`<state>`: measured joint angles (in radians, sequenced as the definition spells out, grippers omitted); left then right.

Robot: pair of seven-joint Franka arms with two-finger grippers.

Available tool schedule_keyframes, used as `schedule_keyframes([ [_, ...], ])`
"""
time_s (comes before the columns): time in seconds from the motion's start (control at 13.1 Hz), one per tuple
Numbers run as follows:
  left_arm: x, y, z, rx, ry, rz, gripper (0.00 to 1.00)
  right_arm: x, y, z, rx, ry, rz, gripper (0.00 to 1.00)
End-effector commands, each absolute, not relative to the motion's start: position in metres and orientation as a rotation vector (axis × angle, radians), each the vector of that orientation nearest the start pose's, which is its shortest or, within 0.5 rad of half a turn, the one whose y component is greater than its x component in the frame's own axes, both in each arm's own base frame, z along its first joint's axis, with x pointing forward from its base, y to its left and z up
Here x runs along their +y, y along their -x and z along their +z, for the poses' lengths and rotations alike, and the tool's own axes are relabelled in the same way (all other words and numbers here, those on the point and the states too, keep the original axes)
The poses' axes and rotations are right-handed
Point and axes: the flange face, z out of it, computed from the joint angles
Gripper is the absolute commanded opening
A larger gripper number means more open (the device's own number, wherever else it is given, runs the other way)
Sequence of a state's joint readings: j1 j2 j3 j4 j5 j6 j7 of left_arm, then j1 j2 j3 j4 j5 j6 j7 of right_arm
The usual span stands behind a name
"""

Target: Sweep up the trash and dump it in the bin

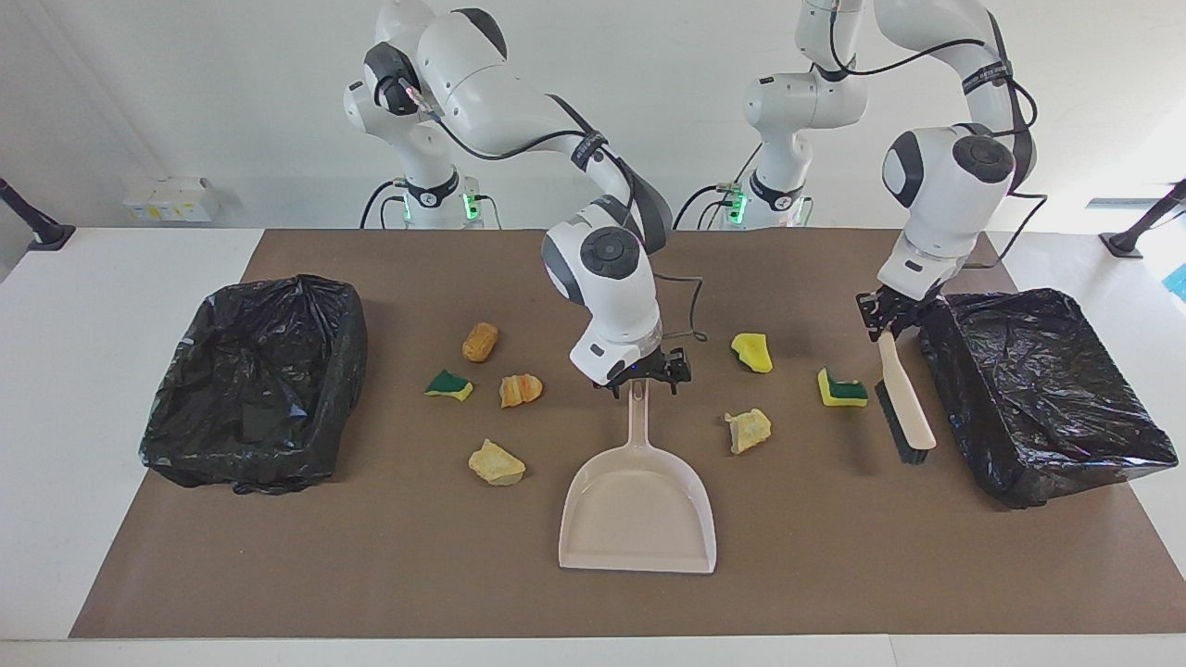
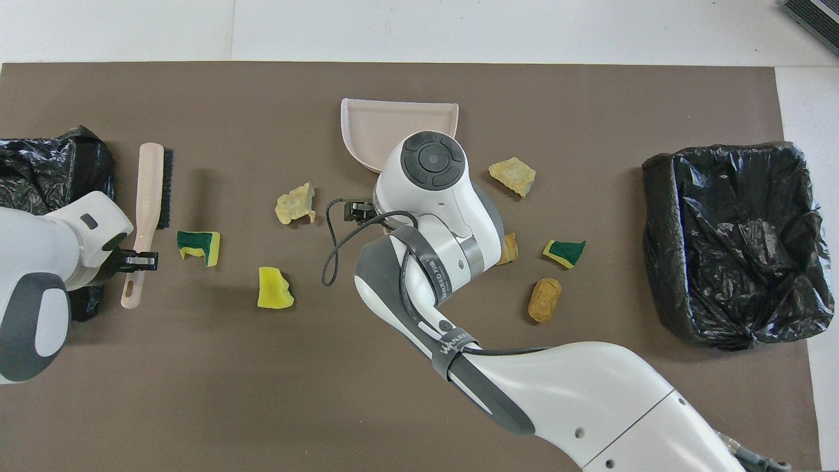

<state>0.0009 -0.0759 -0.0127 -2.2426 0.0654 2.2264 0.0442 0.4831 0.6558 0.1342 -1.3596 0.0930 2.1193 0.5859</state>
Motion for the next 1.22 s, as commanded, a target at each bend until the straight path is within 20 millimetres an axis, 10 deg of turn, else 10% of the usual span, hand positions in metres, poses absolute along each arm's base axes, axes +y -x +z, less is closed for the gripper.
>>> schedule_keyframes([
  [0.0,-0.003,-0.525,0.403,0.171,3.069,-0.106,0.0,0.414,-0.619,0.349,0.094,2.946,-0.032,1.0],
  [0.69,-0.004,-0.526,0.395,0.181,3.07,-0.097,0.0,0.404,-0.632,0.34,0.042,2.978,-0.126,0.91],
  [0.84,-0.004,-0.526,0.395,0.188,3.07,-0.094,0.0,0.405,-0.632,0.339,0.042,2.976,-0.131,0.73],
  [1.07,-0.004,-0.526,0.395,0.188,3.07,-0.094,0.0,0.403,-0.634,0.345,0.044,2.971,-0.152,0.07],
  [1.14,-0.004,-0.526,0.395,0.191,3.069,-0.094,0.0,0.401,-0.635,0.352,0.063,2.967,-0.161,0.0],
])
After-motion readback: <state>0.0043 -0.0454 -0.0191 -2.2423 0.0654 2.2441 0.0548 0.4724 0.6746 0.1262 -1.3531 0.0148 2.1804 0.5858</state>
